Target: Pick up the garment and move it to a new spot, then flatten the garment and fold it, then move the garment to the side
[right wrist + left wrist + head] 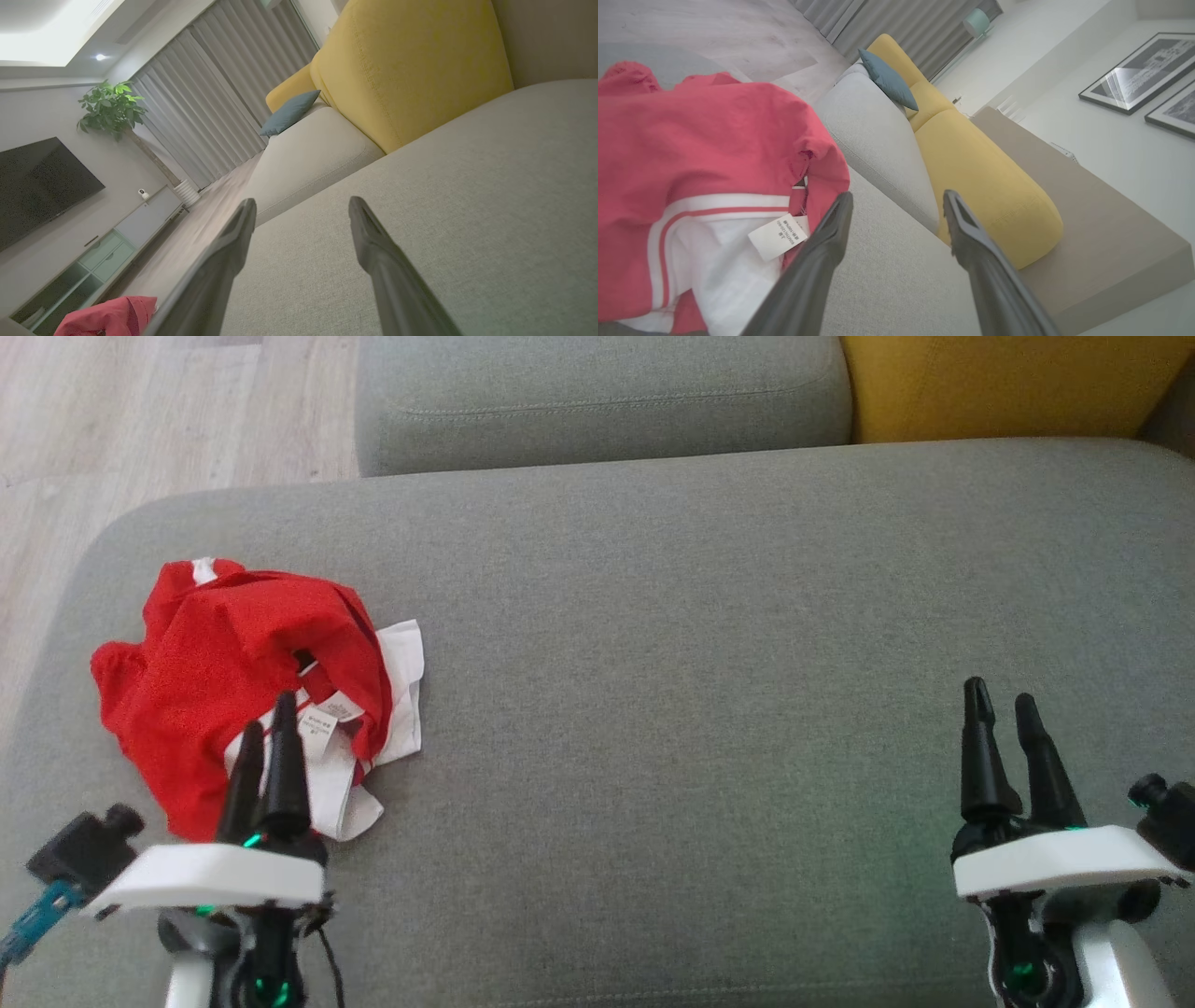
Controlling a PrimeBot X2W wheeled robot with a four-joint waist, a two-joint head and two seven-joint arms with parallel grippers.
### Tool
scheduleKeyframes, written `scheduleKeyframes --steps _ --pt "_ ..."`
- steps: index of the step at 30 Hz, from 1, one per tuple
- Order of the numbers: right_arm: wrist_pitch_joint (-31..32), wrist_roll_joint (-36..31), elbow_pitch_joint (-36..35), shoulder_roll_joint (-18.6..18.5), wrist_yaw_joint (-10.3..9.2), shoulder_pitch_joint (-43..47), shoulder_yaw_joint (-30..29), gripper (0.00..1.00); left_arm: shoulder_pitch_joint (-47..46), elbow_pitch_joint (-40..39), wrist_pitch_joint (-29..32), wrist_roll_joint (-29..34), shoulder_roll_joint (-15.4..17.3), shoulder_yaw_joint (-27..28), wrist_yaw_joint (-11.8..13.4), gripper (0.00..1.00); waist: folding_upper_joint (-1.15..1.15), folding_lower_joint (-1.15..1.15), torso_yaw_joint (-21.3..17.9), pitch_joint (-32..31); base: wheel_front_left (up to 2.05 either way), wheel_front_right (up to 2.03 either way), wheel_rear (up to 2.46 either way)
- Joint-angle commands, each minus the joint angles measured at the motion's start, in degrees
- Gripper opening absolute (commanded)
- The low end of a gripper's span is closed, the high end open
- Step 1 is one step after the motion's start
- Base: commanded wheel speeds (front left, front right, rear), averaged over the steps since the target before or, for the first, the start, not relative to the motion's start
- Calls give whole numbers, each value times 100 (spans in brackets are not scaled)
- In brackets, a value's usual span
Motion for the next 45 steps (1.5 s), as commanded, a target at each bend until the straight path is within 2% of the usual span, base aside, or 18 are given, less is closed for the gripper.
scheduleKeyframes --steps 1,10,18,32,41,45 --pt "-80 -257 -265 -37 -2 -277 95 100 -188 -293 -71 256 74 33 6 100 0 0 1 2 0 0 0" --pt "-232 -1107 -312 -40 -2 -246 180 100 -183 -393 -221 1347 189 -336 150 100 0 0 -10 16 0 0 0" --pt "-367 -1805 -404 -43 -2 -199 286 100 -202 -393 -355 2138 516 -841 576 100 0 0 -31 39 0 0 0" --pt "-587 -2896 -522 -48 -2 -137 448 100 -290 -340 -573 2959 957 -1522 1236 100 0 0 -70 54 0 0 0" --pt "-739 -3567 -666 -52 -3 -122 483 100 -393 -358 -724 3542 1190 -1949 1540 100 0 0 -56 61 0 0 0" --pt "-806 -3615 -696 -53 -3 -106 491 100 -395 -450 -791 3612 1179 -1994 1655 100 0 0 -47 69 0 0 0"
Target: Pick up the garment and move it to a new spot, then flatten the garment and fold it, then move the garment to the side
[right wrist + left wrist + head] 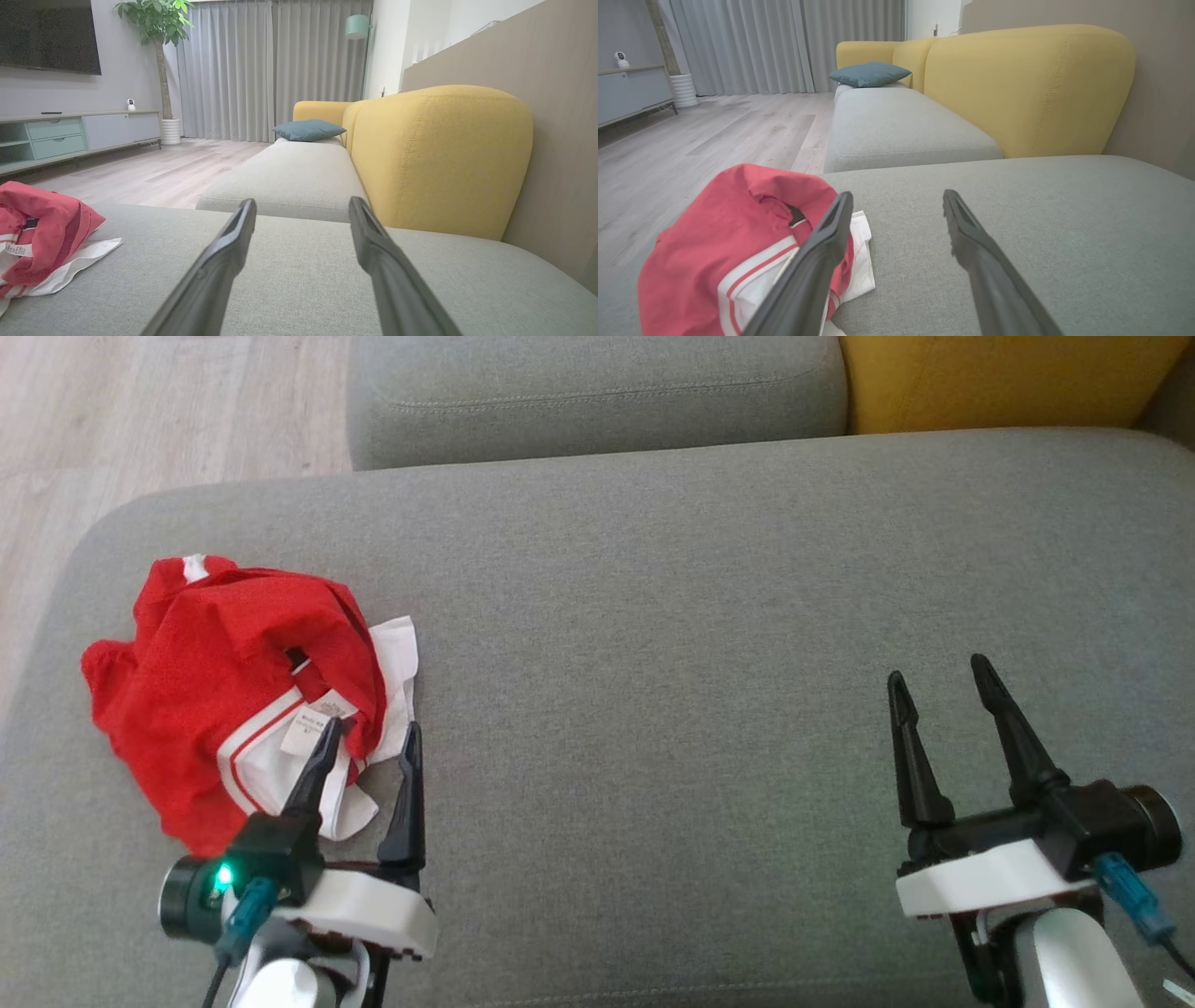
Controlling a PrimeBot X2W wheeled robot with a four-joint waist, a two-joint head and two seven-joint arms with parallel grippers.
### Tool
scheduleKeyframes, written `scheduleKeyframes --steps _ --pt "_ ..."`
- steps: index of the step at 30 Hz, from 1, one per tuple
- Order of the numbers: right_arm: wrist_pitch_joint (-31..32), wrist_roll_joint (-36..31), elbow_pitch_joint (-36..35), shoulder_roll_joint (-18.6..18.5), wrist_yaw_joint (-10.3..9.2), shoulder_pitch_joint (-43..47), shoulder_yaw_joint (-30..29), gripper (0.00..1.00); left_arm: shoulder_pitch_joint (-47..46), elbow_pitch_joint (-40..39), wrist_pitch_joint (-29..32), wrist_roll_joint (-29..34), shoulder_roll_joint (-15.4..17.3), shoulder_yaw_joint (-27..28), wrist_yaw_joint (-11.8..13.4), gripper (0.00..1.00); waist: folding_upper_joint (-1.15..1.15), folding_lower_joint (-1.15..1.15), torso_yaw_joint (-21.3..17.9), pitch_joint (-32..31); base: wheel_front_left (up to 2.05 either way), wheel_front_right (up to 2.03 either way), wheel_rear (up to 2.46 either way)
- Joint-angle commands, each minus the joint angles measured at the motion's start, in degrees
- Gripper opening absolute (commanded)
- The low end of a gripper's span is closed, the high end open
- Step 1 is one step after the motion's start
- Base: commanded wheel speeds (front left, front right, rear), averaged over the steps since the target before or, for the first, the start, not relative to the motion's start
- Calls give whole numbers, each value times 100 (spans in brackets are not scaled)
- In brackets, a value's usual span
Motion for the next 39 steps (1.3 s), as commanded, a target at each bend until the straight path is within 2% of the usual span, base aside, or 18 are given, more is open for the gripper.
scheduleKeyframes --steps 1,5,9,18,25,33,39 --pt "-96 -119 -274 -47 -3 -125 121 100 -355 -305 -94 125 85 136 53 100 0 0 4 4 0 0 0" --pt "-163 -25 -312 -48 -3 -101 157 100 -276 -489 -161 114 -21 296 40 100 0 0 8 12 0 0 0" --pt "-231 277 -243 -50 -3 -59 169 100 -134 -581 -228 139 -209 555 -99 100 0 0 7 5 0 0 0" --pt "-381 814 169 -53 -3 46 79 100 128 -439 -376 485 -722 1184 -736 100 0 0 -8 -50 0 0 0" --pt "-381 991 327 -53 -3 40 56 100 160 -289 -376 603 -889 1444 -1028 100 0 0 -47 -63 0 0 0" --pt "-381 960 371 -53 -3 6 31 100 130 -209 -377 673 -959 1588 -1208 100 0 0 -12 -58 0 0 0" --pt "-381 941 409 -53 -3 45 36 100 101 -150 -377 631 -967 1574 -1215 100 0 0 292 -94 0 0 0"
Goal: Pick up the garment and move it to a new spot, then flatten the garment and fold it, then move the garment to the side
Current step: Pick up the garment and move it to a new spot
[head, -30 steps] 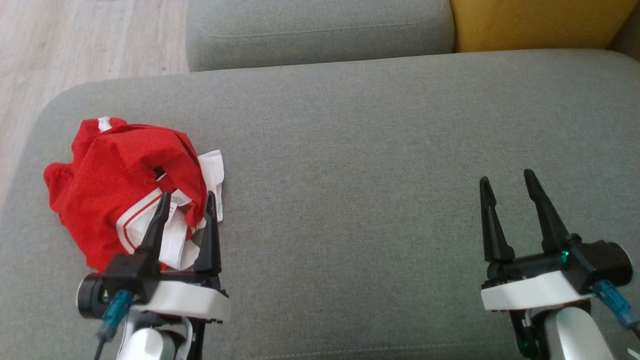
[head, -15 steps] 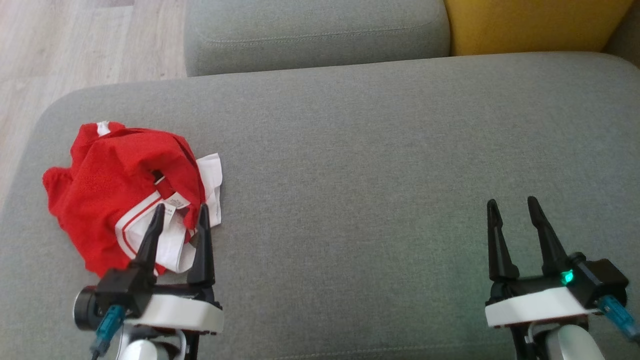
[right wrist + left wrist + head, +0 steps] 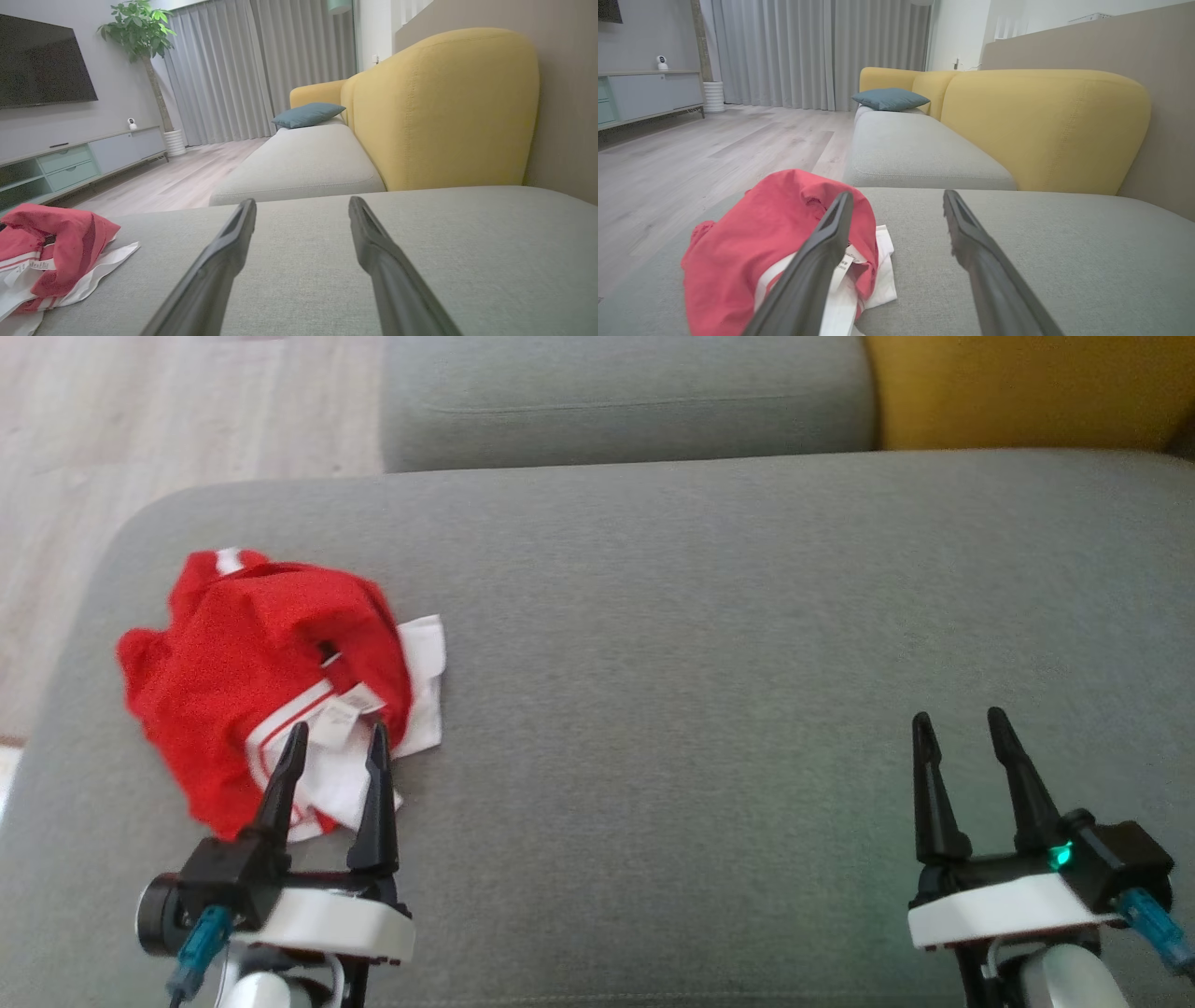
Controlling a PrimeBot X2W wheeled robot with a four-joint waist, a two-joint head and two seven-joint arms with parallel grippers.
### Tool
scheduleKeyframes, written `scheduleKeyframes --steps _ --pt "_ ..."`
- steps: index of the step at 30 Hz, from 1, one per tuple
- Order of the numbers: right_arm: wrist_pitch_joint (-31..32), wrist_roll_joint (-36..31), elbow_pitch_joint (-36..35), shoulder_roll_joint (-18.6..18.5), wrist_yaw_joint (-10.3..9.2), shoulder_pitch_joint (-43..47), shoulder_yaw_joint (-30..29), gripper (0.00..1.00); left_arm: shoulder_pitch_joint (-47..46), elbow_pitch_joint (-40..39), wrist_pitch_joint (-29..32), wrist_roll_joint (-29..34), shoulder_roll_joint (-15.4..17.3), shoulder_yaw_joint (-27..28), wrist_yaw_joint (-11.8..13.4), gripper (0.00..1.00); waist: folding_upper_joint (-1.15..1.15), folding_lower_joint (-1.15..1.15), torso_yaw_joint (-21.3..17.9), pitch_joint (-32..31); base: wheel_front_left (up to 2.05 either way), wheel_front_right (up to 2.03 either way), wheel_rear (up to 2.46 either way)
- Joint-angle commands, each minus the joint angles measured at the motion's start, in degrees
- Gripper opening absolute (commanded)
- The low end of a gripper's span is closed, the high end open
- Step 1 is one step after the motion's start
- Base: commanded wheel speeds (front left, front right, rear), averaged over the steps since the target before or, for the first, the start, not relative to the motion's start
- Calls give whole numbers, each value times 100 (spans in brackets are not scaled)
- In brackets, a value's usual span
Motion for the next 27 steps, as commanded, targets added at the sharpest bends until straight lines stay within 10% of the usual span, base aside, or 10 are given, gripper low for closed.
scheduleKeyframes --steps 1,27 --pt "-63 -29 -156 -50 -3 -171 163 100 -256 -172 -60 -19 -15 191 9 100 0 0 149 -27 0 0 0" --pt "-63 266 -72 -50 -3 52 837 100 -20 -52 -60 91 -17 527 -24 100 0 0 2408 -384 0 0 0"
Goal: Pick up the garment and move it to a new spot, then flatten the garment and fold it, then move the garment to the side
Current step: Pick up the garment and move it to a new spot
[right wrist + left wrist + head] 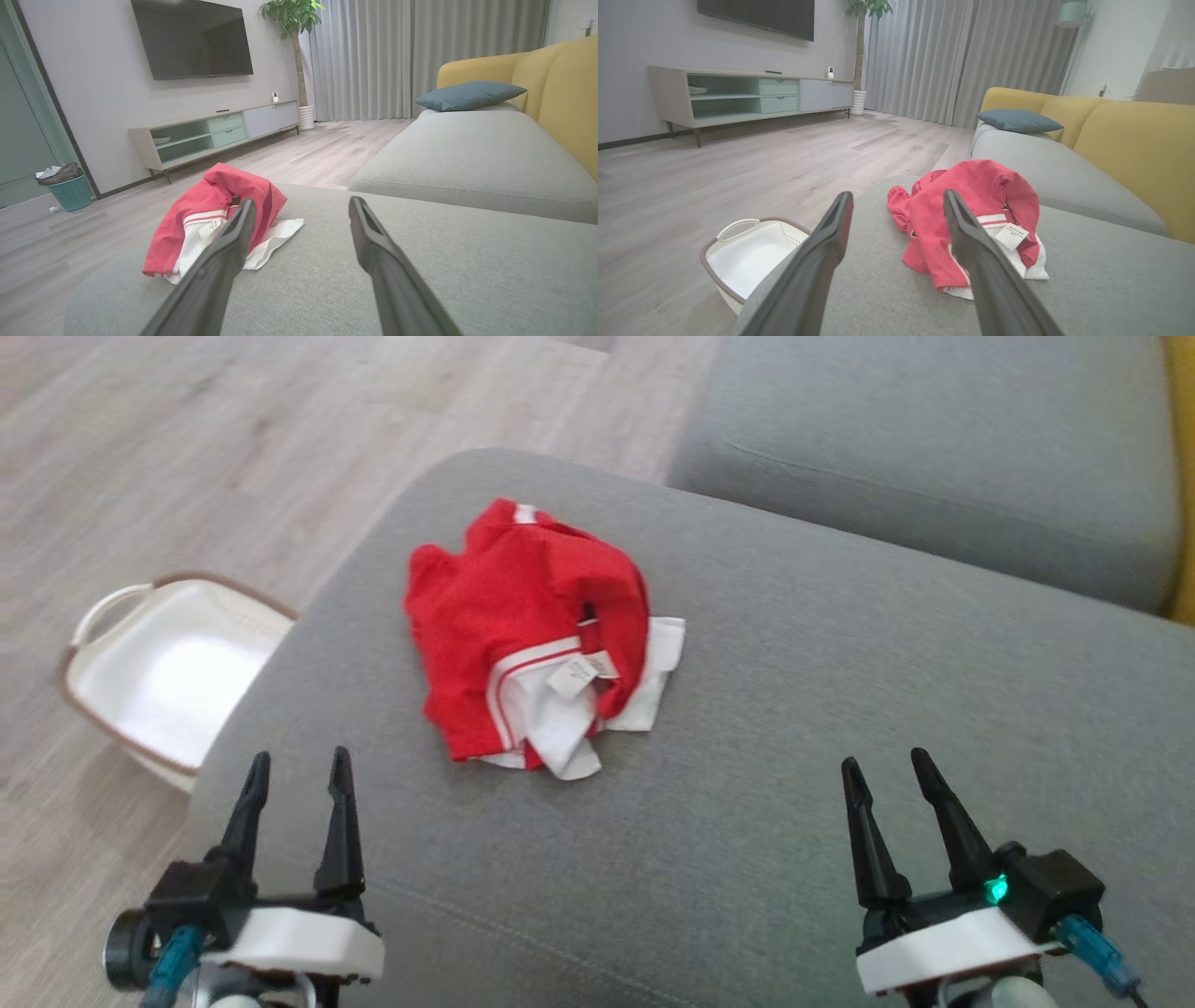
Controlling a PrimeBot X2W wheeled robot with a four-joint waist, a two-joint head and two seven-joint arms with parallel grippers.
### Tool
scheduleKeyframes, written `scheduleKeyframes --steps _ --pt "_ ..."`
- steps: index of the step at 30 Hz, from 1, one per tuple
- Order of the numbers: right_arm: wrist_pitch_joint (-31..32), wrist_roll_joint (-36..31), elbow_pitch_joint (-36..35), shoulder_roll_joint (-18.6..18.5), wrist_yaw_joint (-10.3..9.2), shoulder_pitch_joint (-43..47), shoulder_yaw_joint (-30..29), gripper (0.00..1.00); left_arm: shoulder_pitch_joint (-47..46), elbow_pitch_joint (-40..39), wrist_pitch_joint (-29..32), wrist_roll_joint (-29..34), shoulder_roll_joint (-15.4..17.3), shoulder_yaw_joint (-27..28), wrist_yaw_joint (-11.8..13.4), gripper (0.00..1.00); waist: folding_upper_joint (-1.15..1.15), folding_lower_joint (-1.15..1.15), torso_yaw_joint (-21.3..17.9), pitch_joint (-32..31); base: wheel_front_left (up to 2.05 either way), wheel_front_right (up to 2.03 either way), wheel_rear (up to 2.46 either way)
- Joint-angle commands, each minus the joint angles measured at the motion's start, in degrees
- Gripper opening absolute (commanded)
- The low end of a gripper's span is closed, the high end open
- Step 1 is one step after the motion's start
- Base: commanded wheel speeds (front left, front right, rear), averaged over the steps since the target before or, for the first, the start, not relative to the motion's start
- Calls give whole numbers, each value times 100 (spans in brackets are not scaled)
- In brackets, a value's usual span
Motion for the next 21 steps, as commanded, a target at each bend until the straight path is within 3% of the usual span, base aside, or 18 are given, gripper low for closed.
scheduleKeyframes --steps 1,12,21 --pt "-63 29 -174 -50 -3 -193 135 100 -212 -200 -51 67 -12 192 -33 100 0 0 144 -31 0 0 0" --pt "-63 37 -172 -50 -3 -253 195 100 -285 -226 -51 143 -12 447 -113 100 0 0 113 169 0 0 0" --pt "-63 -347 -312 -50 -3 -563 -304 100 -1111 233 -51 52 147 598 -536 100 0 0 -203 867 0 0 0"
